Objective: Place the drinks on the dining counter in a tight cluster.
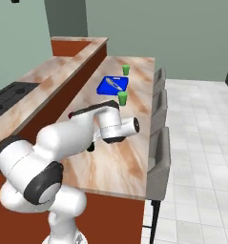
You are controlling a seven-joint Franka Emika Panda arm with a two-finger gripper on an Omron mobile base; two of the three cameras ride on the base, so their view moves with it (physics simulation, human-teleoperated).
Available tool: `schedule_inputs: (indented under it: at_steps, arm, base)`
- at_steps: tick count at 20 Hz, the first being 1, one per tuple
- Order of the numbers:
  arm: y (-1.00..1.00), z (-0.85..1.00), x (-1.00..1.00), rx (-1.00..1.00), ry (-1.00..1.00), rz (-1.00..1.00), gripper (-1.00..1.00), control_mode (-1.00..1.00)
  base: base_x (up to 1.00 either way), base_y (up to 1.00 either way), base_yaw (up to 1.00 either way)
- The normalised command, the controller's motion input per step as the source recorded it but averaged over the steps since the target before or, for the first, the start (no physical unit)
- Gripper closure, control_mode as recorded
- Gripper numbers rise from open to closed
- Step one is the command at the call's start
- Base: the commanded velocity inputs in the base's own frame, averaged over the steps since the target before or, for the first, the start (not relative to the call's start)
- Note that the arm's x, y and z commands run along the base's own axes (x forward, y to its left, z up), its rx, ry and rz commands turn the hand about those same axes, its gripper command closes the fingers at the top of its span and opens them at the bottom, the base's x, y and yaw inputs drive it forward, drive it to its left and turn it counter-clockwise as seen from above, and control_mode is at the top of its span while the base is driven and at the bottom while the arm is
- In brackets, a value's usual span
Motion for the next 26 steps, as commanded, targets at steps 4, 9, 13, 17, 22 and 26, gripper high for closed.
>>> schedule_inputs:
  at_steps: [4,9,13,17,22,26]
  arm:
    - [0.01,0.16,-0.54,-0.14,0.02,-0.14,-1.00,-1.00]
    - [0.00,0.24,-0.44,-0.06,0.02,-0.21,-1.00,-1.00]
    - [0.04,0.21,-0.42,0.00,0.05,-0.28,-1.00,-1.00]
    - [0.06,0.20,-0.39,0.00,0.08,-0.29,-1.00,-1.00]
    - [0.05,0.12,-0.36,0.00,0.12,-0.25,-1.00,-1.00]
    - [0.00,0.02,-0.15,0.00,0.07,-0.10,-1.00,-1.00]
  base:
    - [0.00,0.00,0.00]
    - [0.00,0.00,0.00]
    - [0.00,0.00,0.00]
    - [0.00,0.00,0.00]
    - [0.00,0.00,0.00]
    - [0.00,0.00,0.00]
